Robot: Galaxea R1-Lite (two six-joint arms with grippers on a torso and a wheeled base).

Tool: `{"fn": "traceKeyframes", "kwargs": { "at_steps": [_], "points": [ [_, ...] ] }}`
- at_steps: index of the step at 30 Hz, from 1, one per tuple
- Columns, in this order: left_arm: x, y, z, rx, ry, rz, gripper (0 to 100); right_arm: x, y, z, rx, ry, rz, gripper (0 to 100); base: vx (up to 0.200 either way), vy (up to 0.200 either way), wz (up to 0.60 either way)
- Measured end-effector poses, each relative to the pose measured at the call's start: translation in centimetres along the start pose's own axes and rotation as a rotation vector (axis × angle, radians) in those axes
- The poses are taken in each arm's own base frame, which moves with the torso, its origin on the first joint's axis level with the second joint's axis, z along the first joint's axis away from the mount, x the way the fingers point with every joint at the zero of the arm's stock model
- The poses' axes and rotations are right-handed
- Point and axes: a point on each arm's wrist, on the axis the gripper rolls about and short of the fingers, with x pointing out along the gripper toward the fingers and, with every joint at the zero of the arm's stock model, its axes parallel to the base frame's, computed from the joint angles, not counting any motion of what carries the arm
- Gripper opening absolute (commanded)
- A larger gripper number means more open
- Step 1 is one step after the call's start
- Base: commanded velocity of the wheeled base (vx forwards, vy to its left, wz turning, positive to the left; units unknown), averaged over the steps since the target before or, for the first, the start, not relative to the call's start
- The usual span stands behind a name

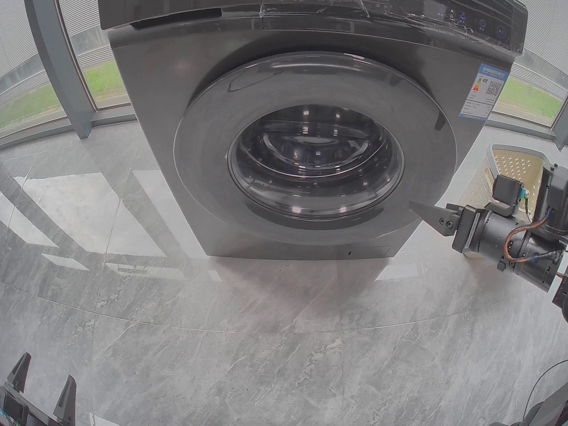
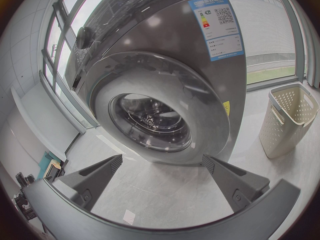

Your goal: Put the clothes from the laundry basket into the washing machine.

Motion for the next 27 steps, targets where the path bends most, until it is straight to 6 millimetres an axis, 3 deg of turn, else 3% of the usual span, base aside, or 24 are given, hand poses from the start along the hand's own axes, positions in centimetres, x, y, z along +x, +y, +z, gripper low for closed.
{"fn": "traceKeyframes", "kwargs": {
  "at_steps": [8,15,27],
  "points": [
    [0.0,0.0,0.0,0.001,0.000,0.000,100,2.5,1.0,-0.4,0.029,-0.051,0.023,100,0.000,0.000,0.00],
    [0.0,0.0,0.0,0.001,0.000,-0.001,100,2.6,1.8,-0.4,0.038,-0.050,0.052,100,0.000,0.000,0.00],
    [0.0,0.0,0.0,0.000,0.001,-0.001,100,3.1,2.2,0.4,0.041,-0.077,0.069,100,0.200,0.000,0.00]
  ]
}}
